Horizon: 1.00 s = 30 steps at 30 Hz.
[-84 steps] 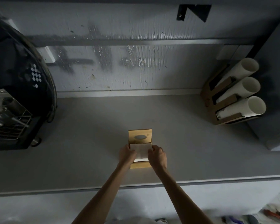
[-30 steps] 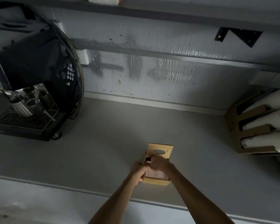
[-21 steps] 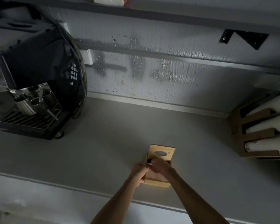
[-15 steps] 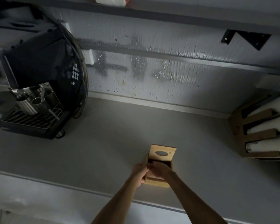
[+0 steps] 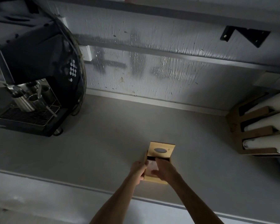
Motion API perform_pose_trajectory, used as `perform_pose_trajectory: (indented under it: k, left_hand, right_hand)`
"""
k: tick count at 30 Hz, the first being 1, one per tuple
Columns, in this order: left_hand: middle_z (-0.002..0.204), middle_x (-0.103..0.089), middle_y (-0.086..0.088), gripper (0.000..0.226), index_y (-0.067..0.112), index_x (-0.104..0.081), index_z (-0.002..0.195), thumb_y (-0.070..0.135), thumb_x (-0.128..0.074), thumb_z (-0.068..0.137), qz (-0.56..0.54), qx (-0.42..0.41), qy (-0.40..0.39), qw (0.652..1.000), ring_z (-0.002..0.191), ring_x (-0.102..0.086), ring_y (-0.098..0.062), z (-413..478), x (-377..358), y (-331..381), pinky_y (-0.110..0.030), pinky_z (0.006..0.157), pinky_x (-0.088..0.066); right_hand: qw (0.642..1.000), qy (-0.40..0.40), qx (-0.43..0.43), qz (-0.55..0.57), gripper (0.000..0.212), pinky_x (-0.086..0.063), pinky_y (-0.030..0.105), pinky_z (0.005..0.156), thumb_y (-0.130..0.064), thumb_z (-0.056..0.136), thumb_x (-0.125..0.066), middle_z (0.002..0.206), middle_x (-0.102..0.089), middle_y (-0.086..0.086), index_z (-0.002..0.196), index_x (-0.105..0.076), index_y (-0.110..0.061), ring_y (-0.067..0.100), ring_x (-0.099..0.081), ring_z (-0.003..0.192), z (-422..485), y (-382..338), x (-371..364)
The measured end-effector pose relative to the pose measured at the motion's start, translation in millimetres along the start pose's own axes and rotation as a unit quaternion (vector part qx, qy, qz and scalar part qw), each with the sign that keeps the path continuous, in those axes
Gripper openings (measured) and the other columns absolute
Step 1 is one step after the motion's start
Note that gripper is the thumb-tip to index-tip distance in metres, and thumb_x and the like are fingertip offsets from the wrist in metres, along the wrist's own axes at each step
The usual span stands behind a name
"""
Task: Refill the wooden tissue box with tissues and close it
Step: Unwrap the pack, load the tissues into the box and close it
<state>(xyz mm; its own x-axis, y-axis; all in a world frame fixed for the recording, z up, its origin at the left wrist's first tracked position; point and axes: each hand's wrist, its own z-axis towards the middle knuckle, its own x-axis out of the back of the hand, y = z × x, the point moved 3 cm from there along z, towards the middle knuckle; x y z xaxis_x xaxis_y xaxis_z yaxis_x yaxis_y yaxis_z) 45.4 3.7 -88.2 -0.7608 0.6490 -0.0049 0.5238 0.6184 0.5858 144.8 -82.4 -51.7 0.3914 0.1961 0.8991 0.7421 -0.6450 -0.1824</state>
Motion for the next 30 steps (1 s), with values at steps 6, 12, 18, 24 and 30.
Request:
perform_pose_trajectory:
  k: [6,12,18,24,30]
  left_hand:
    - [0.088,-0.06,-0.007,0.022,0.014,-0.06,0.089,0.035,-0.065,0.086,0.064,-0.06,0.015,0.996,0.087,-0.059,-0.023,-11.5,1.4,4.0,-0.036,0.066,-0.054]
    - [0.118,-0.06,-0.002,0.04,0.013,-0.052,0.122,0.033,-0.058,0.088,0.22,-0.202,0.072,0.952,0.109,-0.06,-0.023,-17.1,-7.9,6.9,-0.035,0.091,-0.05]
    - [0.129,-0.055,-0.006,0.05,0.015,-0.042,0.13,0.044,-0.048,0.089,0.358,-0.228,0.059,0.903,0.116,-0.055,-0.026,-14.0,-12.2,-3.6,-0.044,0.094,-0.049]
    - [0.137,-0.046,-0.007,0.048,0.02,-0.039,0.137,0.034,-0.021,0.094,0.402,-0.415,0.181,0.796,0.122,-0.047,-0.024,-50.8,-23.5,-1.6,-0.034,0.095,-0.046]
    - [0.153,-0.035,-0.013,0.053,0.034,-0.045,0.139,0.05,-0.019,0.096,0.622,-0.415,0.16,0.645,0.14,-0.032,-0.041,-34.4,-4.9,-36.2,-0.056,0.103,-0.042]
  right_hand:
    - [0.962,0.26,0.064,0.049,0.029,-0.055,0.035,0.086,-0.023,0.084,-0.067,0.114,-0.069,0.004,0.112,-0.064,-0.015,0.022,-0.066,0.104,-43.7,-6.8,-5.2]
    - [0.988,0.144,0.059,0.014,0.066,-0.014,0.047,0.119,-0.059,0.097,-0.009,0.142,-0.052,-0.001,0.137,-0.049,-0.026,0.024,-0.044,0.136,-52.5,-10.7,-38.4]
    - [0.986,0.16,0.014,-0.041,0.061,-0.019,0.058,0.11,-0.058,0.094,-0.025,0.125,-0.066,0.005,0.116,-0.067,-0.019,0.03,-0.053,0.128,-70.0,9.7,-36.4]
    - [0.973,0.213,0.067,-0.063,0.06,-0.024,0.063,0.108,-0.057,0.091,-0.039,0.143,-0.051,0.011,0.131,-0.057,-0.016,0.036,-0.035,0.139,-70.4,8.5,-33.7]
    - [0.98,0.149,0.017,-0.129,0.074,-0.009,0.063,0.115,-0.063,0.085,-0.044,0.157,-0.026,0.01,0.145,-0.037,-0.021,0.038,-0.009,0.147,-65.5,13.9,-48.1]
